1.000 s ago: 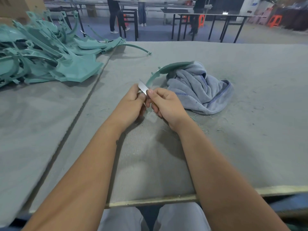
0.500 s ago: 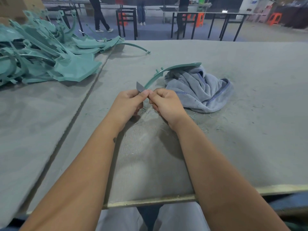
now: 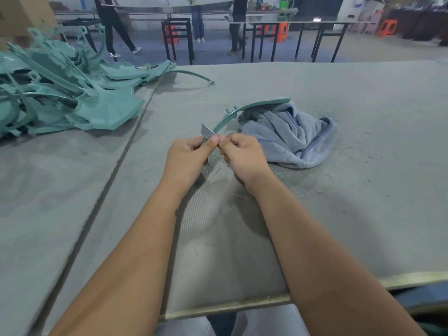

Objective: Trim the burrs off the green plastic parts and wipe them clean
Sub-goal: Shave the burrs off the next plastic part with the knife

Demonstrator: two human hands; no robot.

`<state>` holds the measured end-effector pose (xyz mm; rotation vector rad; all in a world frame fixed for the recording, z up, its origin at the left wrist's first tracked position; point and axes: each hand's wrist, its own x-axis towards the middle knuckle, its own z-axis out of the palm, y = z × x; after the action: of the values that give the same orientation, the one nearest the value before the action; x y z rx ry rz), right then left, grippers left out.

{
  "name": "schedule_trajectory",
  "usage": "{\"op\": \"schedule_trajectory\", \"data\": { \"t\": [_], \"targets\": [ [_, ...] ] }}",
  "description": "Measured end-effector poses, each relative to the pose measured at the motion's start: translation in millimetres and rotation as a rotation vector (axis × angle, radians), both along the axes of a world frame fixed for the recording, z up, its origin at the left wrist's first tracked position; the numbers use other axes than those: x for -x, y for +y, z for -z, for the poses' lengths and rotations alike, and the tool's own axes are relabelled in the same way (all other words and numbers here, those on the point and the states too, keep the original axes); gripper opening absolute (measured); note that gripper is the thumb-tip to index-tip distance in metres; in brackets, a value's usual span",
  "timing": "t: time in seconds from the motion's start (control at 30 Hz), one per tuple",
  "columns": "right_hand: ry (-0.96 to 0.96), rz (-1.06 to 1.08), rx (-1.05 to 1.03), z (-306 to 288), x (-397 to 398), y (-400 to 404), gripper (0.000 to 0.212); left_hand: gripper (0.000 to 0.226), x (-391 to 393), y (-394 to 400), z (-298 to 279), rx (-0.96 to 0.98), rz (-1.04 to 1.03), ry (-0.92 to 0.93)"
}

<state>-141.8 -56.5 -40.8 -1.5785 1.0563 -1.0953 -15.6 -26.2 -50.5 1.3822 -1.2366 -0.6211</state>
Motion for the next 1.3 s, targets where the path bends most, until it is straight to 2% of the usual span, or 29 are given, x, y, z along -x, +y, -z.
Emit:
{"op": "schedule_trajectory", "data": {
  "t": [0.23, 0.47, 0.77, 0.9, 1.03, 1.3],
  "targets": [
    [0.0, 0.049, -0.024, 1.2, -6.9, -9.1, 0.038, 0.047, -0.2, -4.3, -1.4, -0.01, -0.089, -0.017],
    [-0.046, 0.068, -0.035, 1.3, -6.9, -8.8, 0.04, 0.06, 2.2, -2.8, -3.2, -0.018, -0.105, -0.047],
    [-0.071, 0.104, -0.035, 0.9, -6.0, -8.8, 0.041, 0.034, 1.0, -4.0, -4.4, -0.052, -0.016, 0.022],
    [-0.06, 0.136, -0.044, 0.6, -6.1, -9.5, 0.04, 0.04, -2.9, -5.4, -2.3, -0.061, 0.024, 0.028],
    [-0.043, 0.166, -0.018, 1.4, -8.3, -9.5, 0.039, 0.03, -5.4, -3.1, -5.3, -0.063, 0.059, 0.04],
    [-0.113, 0.177, -0.062, 2.0, -7.4, -9.5, 0.041, 0.03, -3.5, -2.3, -5.8, -0.074, 0.072, 0.073]
  ]
}}
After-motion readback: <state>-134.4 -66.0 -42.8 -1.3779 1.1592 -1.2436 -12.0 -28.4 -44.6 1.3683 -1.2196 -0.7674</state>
